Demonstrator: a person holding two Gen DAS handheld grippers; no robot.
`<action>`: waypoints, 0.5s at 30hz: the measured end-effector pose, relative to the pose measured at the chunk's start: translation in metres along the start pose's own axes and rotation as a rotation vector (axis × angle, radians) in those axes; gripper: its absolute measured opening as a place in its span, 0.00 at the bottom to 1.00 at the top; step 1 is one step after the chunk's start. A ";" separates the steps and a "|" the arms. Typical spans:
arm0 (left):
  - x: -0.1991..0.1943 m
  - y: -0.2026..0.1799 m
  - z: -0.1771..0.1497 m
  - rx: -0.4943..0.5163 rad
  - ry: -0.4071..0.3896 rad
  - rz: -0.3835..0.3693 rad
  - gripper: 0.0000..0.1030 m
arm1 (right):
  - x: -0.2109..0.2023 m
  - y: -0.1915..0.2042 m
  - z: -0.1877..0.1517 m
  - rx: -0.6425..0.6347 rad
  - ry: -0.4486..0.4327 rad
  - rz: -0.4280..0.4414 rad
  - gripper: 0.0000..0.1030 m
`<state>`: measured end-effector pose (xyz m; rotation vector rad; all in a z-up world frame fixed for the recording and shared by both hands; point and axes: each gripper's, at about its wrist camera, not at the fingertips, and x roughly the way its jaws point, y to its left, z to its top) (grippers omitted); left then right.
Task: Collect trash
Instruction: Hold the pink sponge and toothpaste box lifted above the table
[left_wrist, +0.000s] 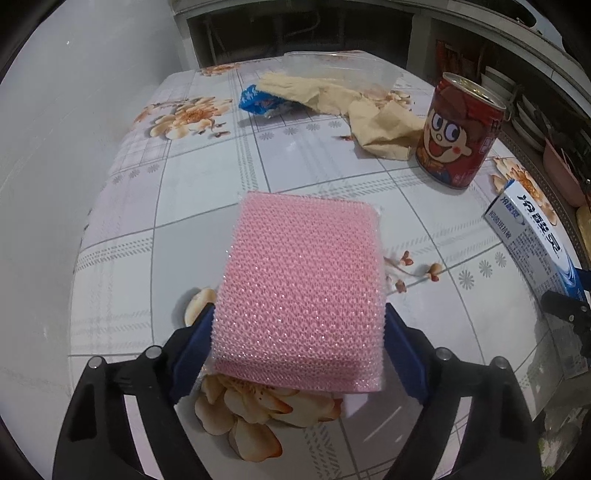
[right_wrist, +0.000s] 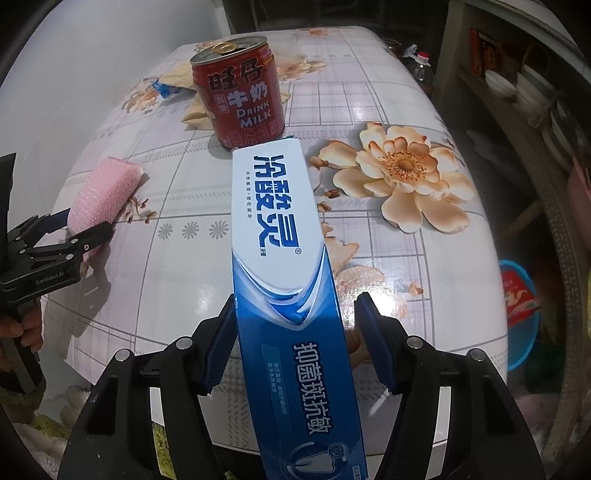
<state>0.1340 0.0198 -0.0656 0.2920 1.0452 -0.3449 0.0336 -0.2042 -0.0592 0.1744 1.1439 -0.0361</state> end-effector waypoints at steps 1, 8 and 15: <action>0.000 0.000 0.000 0.001 -0.001 0.000 0.81 | 0.000 0.000 -0.001 -0.001 0.000 -0.001 0.58; 0.001 -0.003 0.002 0.014 -0.006 -0.002 0.79 | -0.001 0.002 -0.002 -0.009 0.004 -0.003 0.58; -0.001 -0.006 0.002 0.022 -0.013 -0.003 0.78 | -0.002 0.002 -0.003 -0.004 0.006 -0.001 0.58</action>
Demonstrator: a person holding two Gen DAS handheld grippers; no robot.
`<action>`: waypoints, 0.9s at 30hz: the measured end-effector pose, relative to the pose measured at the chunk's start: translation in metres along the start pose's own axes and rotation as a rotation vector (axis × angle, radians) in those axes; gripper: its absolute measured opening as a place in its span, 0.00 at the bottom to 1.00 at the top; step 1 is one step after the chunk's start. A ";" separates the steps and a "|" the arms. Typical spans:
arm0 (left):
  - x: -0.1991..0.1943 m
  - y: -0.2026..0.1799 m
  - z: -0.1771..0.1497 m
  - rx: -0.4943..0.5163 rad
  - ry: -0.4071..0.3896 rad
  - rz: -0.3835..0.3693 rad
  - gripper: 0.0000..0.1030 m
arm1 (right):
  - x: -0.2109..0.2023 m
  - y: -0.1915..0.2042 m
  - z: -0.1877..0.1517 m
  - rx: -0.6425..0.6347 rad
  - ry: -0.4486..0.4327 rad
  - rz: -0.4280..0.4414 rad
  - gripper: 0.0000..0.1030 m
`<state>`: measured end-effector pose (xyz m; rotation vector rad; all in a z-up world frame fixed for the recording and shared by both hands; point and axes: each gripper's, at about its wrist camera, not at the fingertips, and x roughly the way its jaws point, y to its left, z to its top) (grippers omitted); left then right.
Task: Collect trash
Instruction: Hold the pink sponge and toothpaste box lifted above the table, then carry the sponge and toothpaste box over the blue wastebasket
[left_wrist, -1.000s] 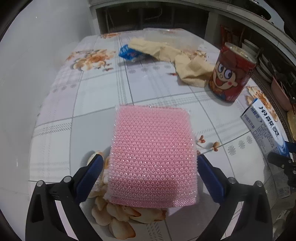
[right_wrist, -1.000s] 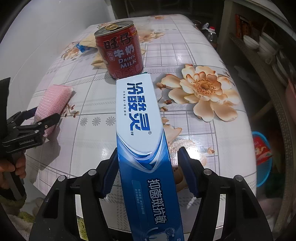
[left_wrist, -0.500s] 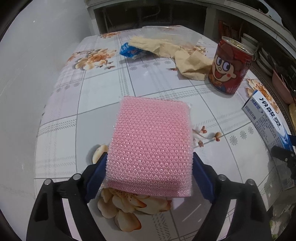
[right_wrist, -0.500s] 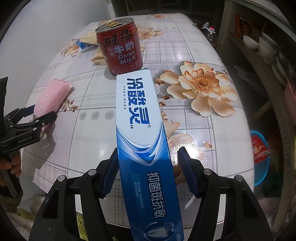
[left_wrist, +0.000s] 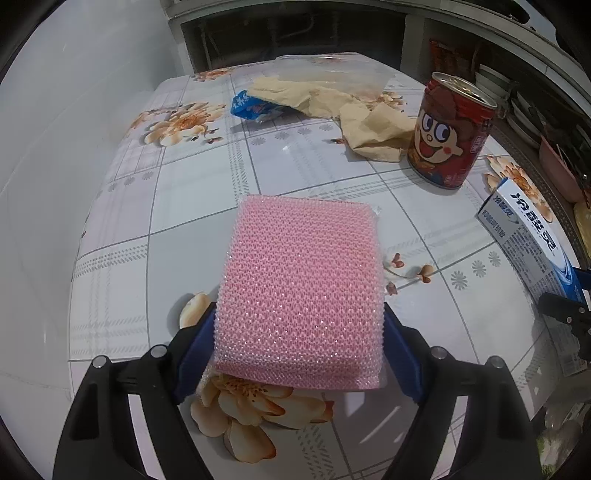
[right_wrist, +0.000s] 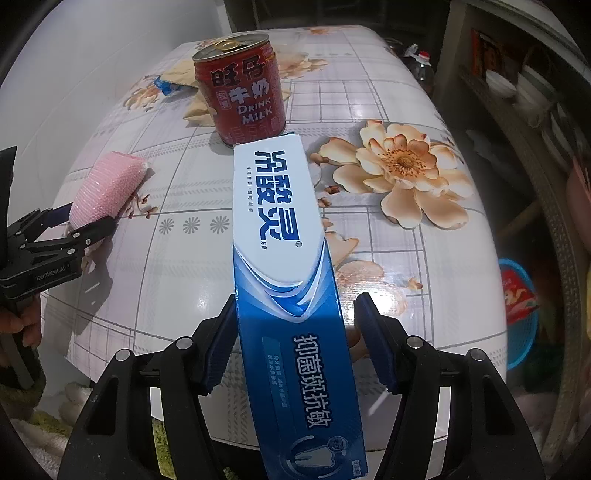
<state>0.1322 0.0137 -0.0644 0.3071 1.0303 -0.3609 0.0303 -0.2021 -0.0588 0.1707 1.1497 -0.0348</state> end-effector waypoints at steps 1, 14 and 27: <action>0.000 -0.001 0.000 0.002 -0.002 0.001 0.78 | 0.000 0.000 0.000 0.000 0.001 0.000 0.58; -0.010 0.001 0.002 -0.010 -0.030 0.008 0.77 | -0.002 -0.002 0.000 -0.006 0.003 0.007 0.46; -0.023 0.002 0.004 -0.015 -0.072 0.017 0.77 | -0.009 -0.003 0.000 0.011 -0.016 0.019 0.43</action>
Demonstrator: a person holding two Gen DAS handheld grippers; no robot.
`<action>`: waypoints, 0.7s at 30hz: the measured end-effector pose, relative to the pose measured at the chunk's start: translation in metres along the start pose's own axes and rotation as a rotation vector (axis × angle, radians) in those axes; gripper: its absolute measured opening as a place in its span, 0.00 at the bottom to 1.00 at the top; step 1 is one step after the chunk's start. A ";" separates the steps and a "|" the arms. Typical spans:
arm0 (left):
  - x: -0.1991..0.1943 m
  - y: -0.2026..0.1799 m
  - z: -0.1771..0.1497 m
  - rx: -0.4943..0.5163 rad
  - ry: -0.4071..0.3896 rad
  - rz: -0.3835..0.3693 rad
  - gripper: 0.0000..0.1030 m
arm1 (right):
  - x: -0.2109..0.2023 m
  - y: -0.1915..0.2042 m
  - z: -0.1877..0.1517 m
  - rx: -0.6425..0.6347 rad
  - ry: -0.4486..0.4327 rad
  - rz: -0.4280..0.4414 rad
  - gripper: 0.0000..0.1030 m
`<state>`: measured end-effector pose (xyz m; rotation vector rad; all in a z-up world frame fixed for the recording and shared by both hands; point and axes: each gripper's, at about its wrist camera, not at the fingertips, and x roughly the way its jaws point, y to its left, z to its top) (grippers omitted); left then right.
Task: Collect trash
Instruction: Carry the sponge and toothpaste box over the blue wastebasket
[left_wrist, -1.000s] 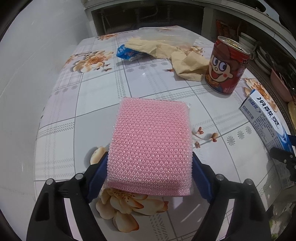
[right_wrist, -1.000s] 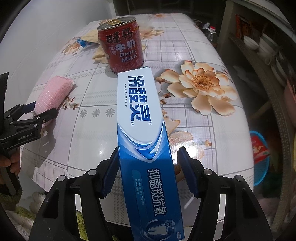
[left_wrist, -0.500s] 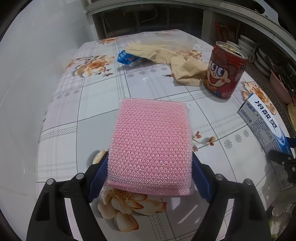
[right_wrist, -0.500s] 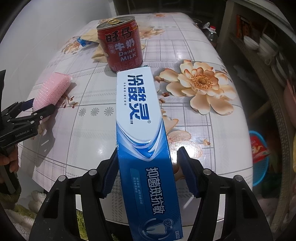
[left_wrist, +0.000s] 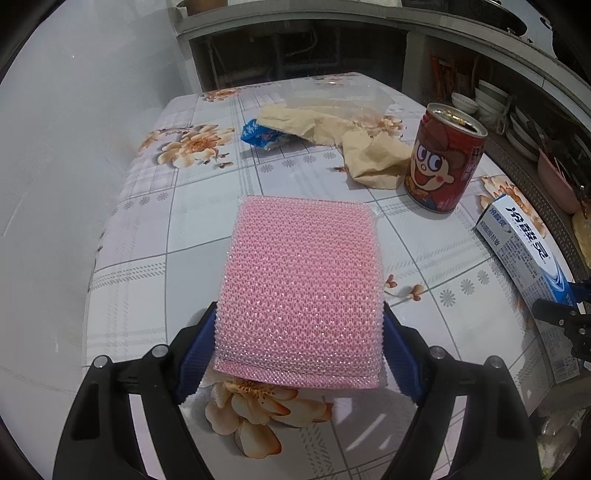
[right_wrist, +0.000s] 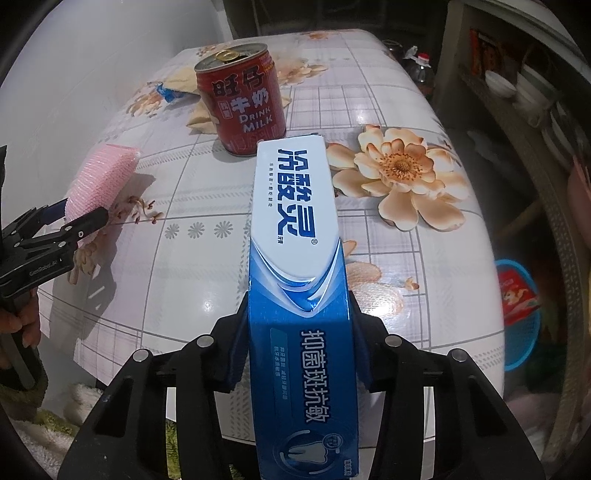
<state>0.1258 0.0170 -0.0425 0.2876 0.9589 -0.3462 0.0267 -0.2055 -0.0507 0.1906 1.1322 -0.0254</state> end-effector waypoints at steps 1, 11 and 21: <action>-0.002 0.000 0.000 -0.001 -0.004 0.001 0.77 | -0.001 0.000 0.000 0.000 -0.002 -0.001 0.43; -0.028 -0.002 -0.002 -0.008 -0.064 0.002 0.77 | -0.019 -0.002 -0.007 0.005 -0.046 0.002 0.42; -0.096 -0.036 0.011 0.099 -0.233 -0.071 0.77 | -0.065 -0.039 -0.023 0.143 -0.158 0.030 0.42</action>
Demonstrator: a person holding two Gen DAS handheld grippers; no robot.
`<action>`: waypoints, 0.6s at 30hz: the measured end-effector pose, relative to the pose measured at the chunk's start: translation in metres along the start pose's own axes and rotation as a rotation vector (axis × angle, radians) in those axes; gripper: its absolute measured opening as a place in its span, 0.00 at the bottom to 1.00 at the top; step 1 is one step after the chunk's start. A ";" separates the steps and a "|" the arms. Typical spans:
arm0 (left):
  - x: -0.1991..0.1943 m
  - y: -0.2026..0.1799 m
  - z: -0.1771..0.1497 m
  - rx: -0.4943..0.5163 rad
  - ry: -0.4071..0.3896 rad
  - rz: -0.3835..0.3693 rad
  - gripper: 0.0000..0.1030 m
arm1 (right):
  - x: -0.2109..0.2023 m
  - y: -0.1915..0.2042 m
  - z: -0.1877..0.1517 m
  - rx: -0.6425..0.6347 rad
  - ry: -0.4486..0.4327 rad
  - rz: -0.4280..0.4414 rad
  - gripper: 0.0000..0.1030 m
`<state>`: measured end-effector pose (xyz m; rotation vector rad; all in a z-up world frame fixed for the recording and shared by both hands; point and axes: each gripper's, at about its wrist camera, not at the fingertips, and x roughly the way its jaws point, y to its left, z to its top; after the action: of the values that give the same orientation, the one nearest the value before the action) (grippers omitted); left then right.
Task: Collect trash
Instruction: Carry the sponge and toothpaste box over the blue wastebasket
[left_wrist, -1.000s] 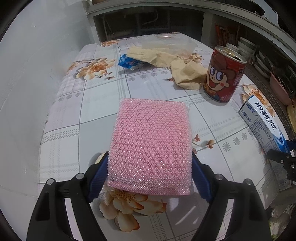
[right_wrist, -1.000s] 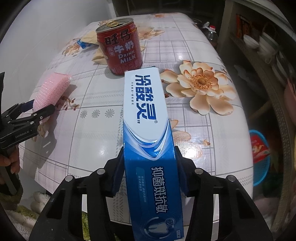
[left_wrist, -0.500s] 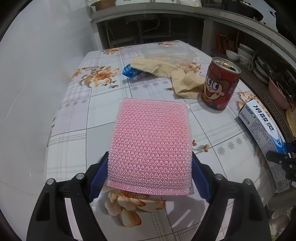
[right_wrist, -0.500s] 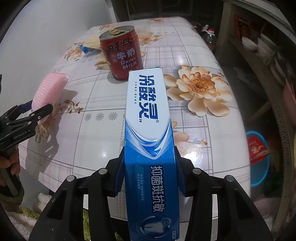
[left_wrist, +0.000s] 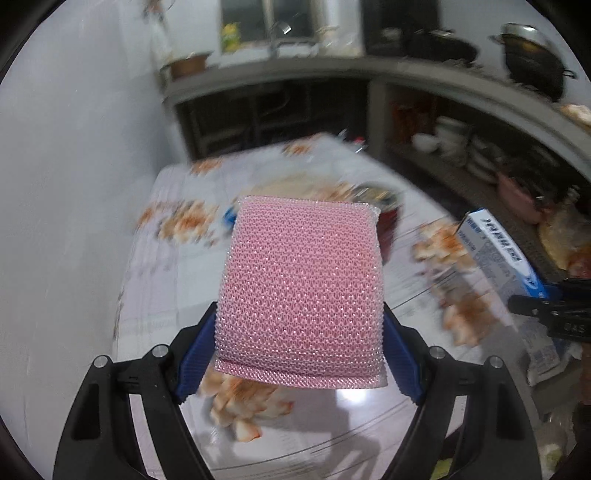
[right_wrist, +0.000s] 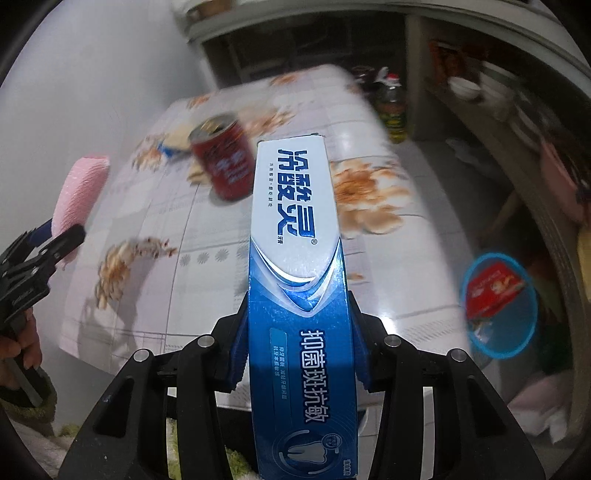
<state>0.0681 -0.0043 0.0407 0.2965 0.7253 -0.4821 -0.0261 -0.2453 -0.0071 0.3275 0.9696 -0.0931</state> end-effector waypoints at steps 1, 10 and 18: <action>-0.006 -0.010 0.007 0.021 -0.022 -0.037 0.77 | -0.009 -0.009 -0.002 0.030 -0.023 -0.003 0.42; 0.011 -0.136 0.072 0.235 -0.008 -0.426 0.77 | -0.058 -0.126 -0.050 0.392 -0.149 -0.062 0.42; 0.099 -0.298 0.092 0.404 0.248 -0.647 0.77 | -0.053 -0.259 -0.118 0.819 -0.141 -0.046 0.42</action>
<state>0.0293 -0.3277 0.0096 0.5061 0.9638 -1.2295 -0.2075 -0.4566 -0.0852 1.0347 0.7609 -0.5551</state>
